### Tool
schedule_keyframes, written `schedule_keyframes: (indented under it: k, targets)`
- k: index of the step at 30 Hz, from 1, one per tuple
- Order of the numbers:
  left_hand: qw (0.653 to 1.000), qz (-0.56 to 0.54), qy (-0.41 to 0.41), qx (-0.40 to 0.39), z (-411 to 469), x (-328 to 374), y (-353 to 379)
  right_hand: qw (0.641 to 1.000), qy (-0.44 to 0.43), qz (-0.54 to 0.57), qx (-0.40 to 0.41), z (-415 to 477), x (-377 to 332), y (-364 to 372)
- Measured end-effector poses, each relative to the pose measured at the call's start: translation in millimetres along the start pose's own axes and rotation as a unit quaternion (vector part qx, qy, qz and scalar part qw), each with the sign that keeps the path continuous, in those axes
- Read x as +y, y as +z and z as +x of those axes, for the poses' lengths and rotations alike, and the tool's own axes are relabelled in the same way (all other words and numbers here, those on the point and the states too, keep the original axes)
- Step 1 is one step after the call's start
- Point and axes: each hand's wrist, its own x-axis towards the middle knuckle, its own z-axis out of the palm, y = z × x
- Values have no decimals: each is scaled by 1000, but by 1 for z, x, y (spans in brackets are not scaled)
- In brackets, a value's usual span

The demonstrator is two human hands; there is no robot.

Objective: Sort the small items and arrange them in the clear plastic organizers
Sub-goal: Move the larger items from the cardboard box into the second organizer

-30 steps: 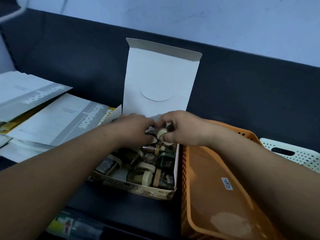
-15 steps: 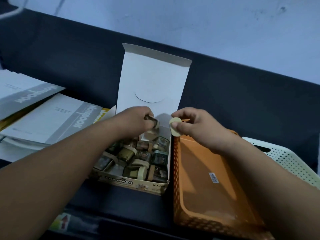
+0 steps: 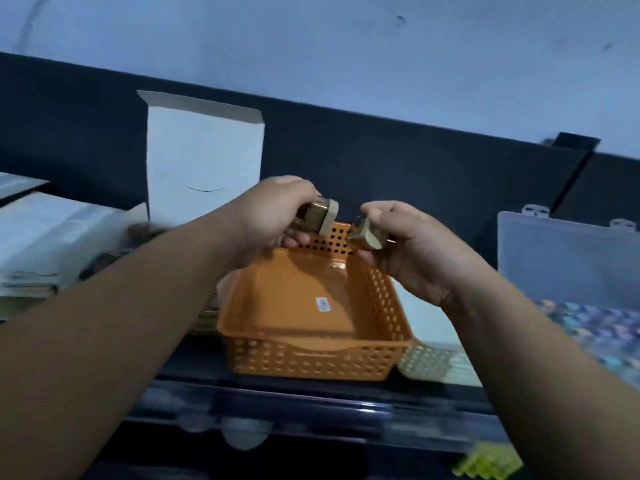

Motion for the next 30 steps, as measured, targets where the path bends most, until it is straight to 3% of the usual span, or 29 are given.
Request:
schedule_keyframes:
  k: [8,16,24,30]
  targets:
    - [997,-33,-16,-62,-43,41,184,995,-12,41,91,-127,-18,-144]
    - [975,-102,-15,-198,-93,82,349,981,-32,79,176,-246,-26,-270]
    - [925,-204,-76,-311,-105,105,487,945,-60,118,298,-323,-26,-375]
    - [933,-189,-55,-301,-79,108,584,900,-85,150,401,-335,-24,-448]
